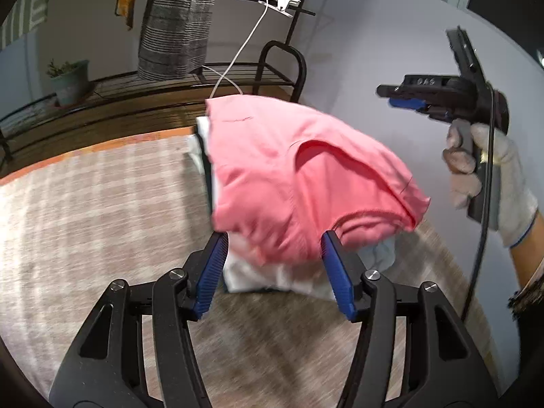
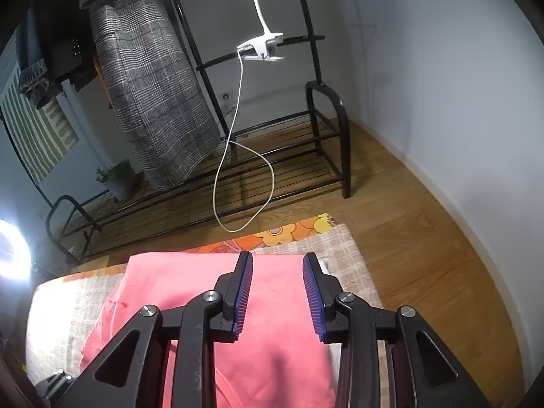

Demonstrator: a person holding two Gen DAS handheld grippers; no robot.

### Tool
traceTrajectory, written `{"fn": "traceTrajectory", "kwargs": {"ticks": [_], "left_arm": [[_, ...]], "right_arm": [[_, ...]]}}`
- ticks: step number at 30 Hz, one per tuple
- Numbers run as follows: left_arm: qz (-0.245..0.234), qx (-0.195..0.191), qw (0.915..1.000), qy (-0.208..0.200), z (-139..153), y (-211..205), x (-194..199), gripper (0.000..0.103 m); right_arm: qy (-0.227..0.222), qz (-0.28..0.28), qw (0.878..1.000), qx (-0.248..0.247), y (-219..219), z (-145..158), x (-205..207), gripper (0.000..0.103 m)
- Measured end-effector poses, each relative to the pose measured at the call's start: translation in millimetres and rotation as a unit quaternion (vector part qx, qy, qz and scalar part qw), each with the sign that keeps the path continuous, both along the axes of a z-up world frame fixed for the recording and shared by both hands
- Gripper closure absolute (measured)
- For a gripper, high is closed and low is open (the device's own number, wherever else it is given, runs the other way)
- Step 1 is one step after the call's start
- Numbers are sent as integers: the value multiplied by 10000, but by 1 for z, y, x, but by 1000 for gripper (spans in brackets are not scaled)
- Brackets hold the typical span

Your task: Fold small clothes

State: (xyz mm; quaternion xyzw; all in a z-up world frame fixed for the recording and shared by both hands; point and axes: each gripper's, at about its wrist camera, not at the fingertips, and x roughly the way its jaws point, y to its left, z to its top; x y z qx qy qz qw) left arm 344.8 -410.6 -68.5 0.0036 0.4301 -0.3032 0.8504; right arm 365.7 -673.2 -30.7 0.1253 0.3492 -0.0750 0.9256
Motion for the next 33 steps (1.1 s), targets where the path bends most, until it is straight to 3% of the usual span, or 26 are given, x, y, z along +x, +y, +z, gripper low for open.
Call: {"fn": "traceTrajectory", "kwargs": {"ticks": [7, 9, 10, 16, 19, 25, 29, 33], "left_arm": [[53, 191, 9997, -144, 12, 22, -26, 44], [49, 195, 9996, -187, 20, 29, -33, 44], [49, 186, 9996, -222, 25, 34, -38, 44], [57, 104, 9989, -455, 58, 58, -66, 43], [53, 42, 9979, -642, 78, 72, -83, 39], [77, -68, 9951, -983, 113, 108, -118, 36], [176, -163, 9927, -1180, 132, 141, -142, 32], [140, -138, 9912, -1306, 144, 169, -163, 25]], "right_arm": [[-136, 2, 9999, -80, 20, 24, -25, 68], [-187, -16, 9997, -126, 28, 34, -32, 60], [-219, -13, 9996, -153, 33, 38, -35, 55], [-326, -67, 9987, -390, 66, 72, -68, 55], [-364, -100, 9979, -534, 83, 85, -85, 46], [-426, -43, 9957, -820, 130, 107, -124, 44], [-516, -95, 9944, -921, 165, 116, -152, 29], [-584, -160, 9938, -937, 201, 118, -179, 23]]}}
